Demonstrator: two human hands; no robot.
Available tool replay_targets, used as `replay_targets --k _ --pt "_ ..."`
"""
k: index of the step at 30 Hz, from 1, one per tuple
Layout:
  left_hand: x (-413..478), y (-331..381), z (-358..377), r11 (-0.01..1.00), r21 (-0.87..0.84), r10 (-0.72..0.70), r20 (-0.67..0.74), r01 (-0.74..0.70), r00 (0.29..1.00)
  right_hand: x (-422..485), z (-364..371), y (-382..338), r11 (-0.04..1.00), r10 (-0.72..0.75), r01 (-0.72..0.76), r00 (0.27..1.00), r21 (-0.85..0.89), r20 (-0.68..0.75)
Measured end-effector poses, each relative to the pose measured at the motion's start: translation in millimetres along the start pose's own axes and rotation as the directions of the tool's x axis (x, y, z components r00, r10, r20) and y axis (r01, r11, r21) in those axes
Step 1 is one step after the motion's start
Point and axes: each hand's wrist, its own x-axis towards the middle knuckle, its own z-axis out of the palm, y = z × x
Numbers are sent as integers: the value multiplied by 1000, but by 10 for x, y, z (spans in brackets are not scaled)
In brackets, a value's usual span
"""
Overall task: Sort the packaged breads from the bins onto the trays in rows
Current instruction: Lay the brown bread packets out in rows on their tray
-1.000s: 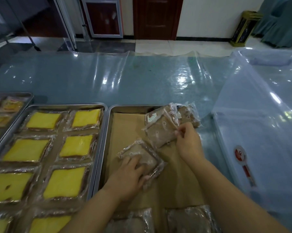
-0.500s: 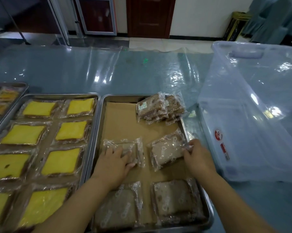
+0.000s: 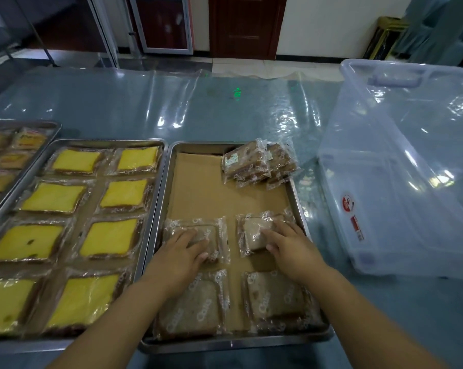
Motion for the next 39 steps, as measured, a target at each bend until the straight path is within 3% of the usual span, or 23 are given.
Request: replay_targets --k 7,16,23,29,35,39 --pt "-164 -12 23 1000 -3 15 -54 -15 998 -235 54 -11 1000 -10 9 996 -4 -90" --pt "185 83 -273 996 -46 72 -155 -80 985 -1 -300 -64 988 95 -60 961 141 -258" --pt "1036 160 -454 983 -50 166 -171 -177 971 654 -664 -54 949 226 -151 938 275 -265" --pt "1798 189 -545 975 -134 147 -220 -179 964 1160 -805 26 942 298 -248 929 227 -220" --pt "2261 141 -453 981 -177 71 -45 -78 996 1469 -732 43 936 312 -274 936 220 -161" --pt "2309 77 -376 966 -243 79 -60 -91 995 1546 -664 21 922 323 -270 932 279 -165"
